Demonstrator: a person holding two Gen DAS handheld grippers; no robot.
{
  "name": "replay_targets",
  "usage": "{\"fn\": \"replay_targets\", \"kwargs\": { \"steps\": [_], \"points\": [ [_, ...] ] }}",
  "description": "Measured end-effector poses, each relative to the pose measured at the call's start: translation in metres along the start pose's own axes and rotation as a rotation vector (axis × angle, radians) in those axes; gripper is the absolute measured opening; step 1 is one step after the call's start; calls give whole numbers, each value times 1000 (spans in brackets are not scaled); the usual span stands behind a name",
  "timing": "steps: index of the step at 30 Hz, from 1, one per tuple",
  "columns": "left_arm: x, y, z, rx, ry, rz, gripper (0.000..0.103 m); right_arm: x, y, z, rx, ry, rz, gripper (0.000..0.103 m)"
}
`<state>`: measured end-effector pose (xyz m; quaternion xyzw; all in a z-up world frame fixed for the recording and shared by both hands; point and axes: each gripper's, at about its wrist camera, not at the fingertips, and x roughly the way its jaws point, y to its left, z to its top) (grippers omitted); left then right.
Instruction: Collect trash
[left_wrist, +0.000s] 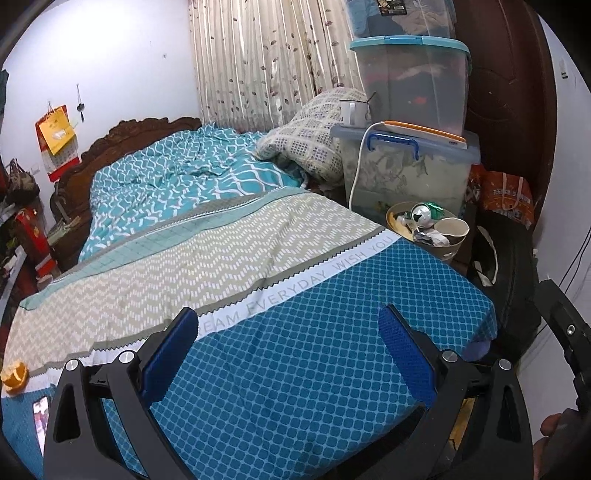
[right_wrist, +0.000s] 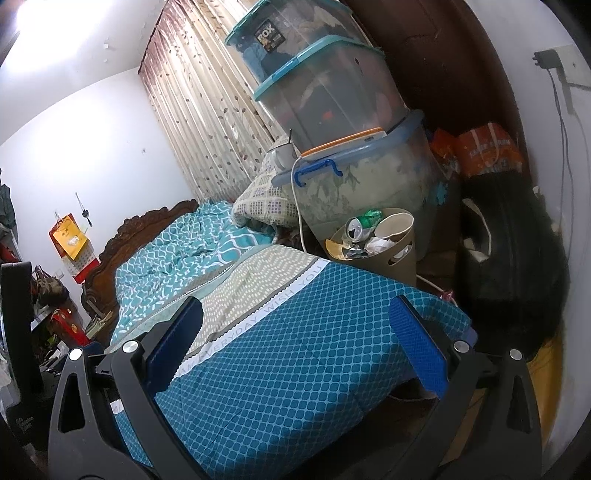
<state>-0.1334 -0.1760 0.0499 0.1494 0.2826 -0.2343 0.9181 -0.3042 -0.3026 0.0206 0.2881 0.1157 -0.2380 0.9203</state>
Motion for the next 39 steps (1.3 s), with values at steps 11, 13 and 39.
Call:
{"fn": "replay_targets", "kwargs": {
  "steps": [11, 13, 39],
  "points": [
    [10, -3, -2, 16, 37, 46, 94, 2, -1, -3, 11, 18, 1, 100],
    [13, -3, -3, 13, 55, 46, 94, 3, -2, -3, 13, 22, 1, 100],
    [7, 0, -1, -11, 30, 87, 94, 7, 4, -3, 4, 40, 16, 100]
  ]
}}
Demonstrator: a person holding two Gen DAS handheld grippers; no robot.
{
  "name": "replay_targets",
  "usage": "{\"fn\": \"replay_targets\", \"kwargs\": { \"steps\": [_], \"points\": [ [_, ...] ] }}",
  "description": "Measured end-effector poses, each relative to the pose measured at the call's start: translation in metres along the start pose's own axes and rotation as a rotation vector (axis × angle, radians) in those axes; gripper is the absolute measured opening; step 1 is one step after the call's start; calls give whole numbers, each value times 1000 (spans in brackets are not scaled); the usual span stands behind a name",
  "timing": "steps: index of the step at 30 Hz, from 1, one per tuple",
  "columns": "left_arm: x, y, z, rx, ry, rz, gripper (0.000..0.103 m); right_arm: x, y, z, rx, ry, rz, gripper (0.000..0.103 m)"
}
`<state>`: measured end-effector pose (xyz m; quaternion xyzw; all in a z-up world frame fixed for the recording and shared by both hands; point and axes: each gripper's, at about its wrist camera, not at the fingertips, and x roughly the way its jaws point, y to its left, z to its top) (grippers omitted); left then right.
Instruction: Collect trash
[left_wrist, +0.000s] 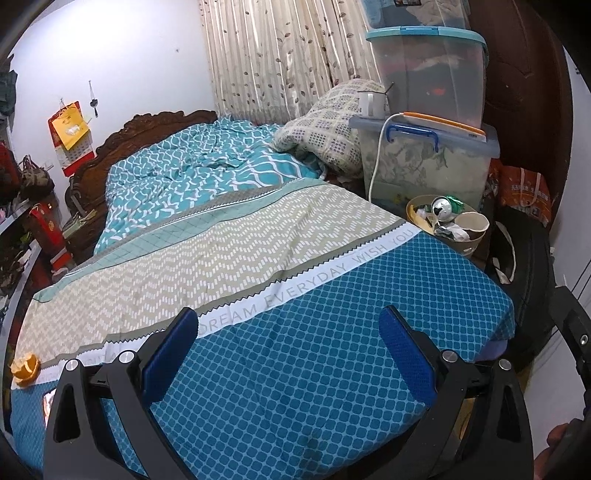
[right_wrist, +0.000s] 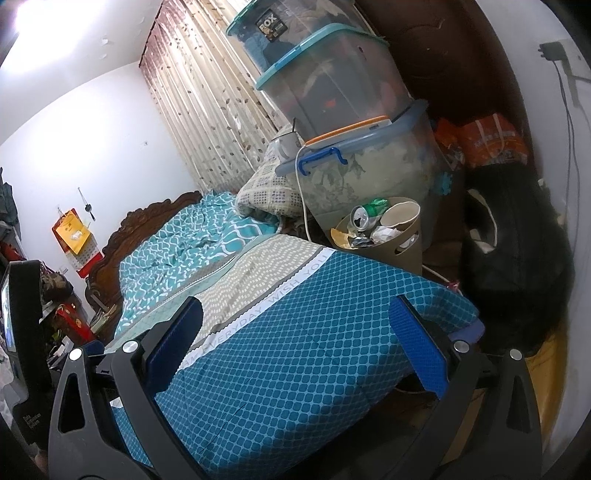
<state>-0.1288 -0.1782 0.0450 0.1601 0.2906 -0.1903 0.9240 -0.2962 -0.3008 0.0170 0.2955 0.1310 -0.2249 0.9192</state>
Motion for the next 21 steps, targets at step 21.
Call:
{"fn": "replay_targets", "kwargs": {
  "steps": [21],
  "points": [
    [2, -1, -3, 14, 13, 22, 94, 2, 2, -5, 2, 9, 4, 100]
  ]
}}
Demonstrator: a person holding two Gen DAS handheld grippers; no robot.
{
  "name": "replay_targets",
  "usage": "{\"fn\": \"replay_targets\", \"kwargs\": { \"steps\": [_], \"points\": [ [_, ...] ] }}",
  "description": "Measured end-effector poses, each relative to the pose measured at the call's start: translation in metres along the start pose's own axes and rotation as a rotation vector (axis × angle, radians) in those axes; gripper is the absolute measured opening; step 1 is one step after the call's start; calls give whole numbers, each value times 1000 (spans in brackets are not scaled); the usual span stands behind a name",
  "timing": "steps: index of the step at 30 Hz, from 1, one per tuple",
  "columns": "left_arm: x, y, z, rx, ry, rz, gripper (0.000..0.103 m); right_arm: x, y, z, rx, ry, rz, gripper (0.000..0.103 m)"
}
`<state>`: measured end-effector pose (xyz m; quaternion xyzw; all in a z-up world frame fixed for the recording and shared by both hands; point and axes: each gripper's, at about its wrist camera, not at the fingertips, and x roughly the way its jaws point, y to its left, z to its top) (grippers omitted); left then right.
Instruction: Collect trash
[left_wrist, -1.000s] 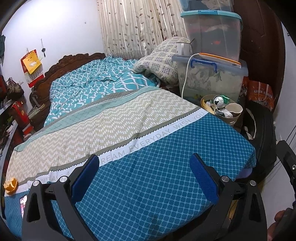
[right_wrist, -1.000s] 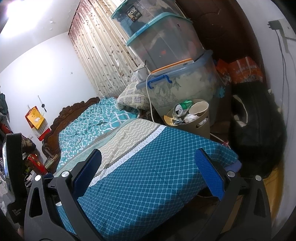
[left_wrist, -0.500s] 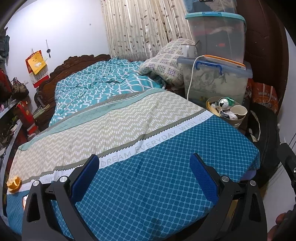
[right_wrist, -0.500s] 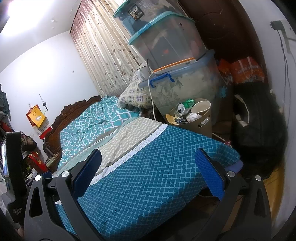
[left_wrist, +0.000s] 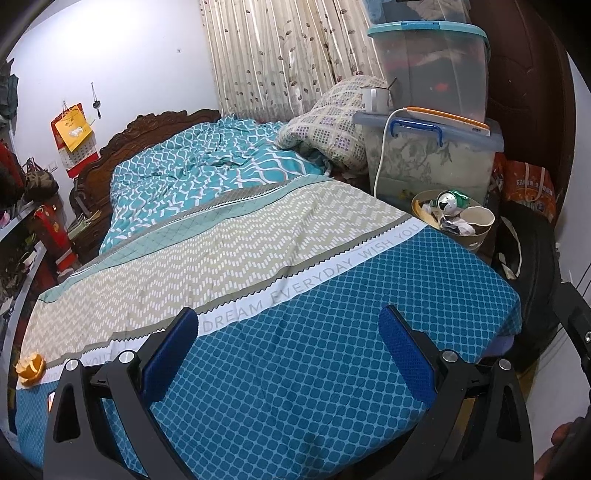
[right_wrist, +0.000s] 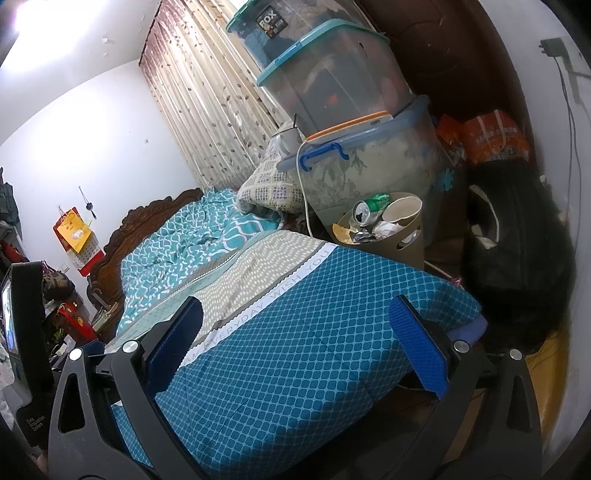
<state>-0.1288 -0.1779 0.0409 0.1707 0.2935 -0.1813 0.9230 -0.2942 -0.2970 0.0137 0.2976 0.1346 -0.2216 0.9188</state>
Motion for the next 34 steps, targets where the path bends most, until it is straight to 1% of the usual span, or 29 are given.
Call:
{"fn": "replay_targets", "kwargs": {
  "steps": [19, 25, 30, 34],
  "points": [
    [5, -2, -4, 12, 20, -2, 94, 1, 0, -4, 1, 6, 0, 100],
    [2, -1, -3, 8, 6, -11, 94, 1, 1, -4, 1, 8, -1, 100],
    [5, 9, -2, -28, 15, -19, 94, 3, 2, -8, -10, 7, -4, 100],
    [7, 28, 0, -73, 13, -14, 94, 7, 7, -7, -37, 12, -2, 100]
  ]
}}
